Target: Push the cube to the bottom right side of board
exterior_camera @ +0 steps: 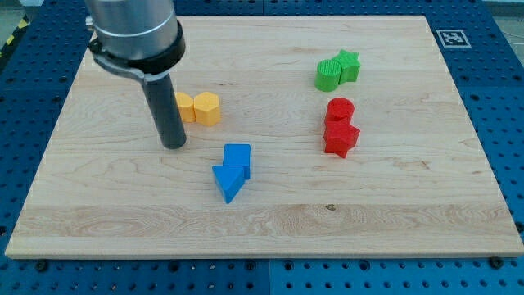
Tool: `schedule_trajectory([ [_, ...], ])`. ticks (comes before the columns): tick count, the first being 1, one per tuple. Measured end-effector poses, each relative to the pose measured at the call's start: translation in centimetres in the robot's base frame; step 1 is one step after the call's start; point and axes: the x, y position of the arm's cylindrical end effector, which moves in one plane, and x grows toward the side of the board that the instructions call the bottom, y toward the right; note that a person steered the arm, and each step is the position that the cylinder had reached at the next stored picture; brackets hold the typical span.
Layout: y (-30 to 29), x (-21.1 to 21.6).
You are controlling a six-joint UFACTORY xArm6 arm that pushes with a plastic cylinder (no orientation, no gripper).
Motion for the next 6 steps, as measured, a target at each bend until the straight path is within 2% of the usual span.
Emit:
schedule_trajectory([
  [2, 5.6, 0.7],
  [3, 6.4, 0.8],
  [4, 3.8, 0.9],
  [6, 9.6, 2.6],
])
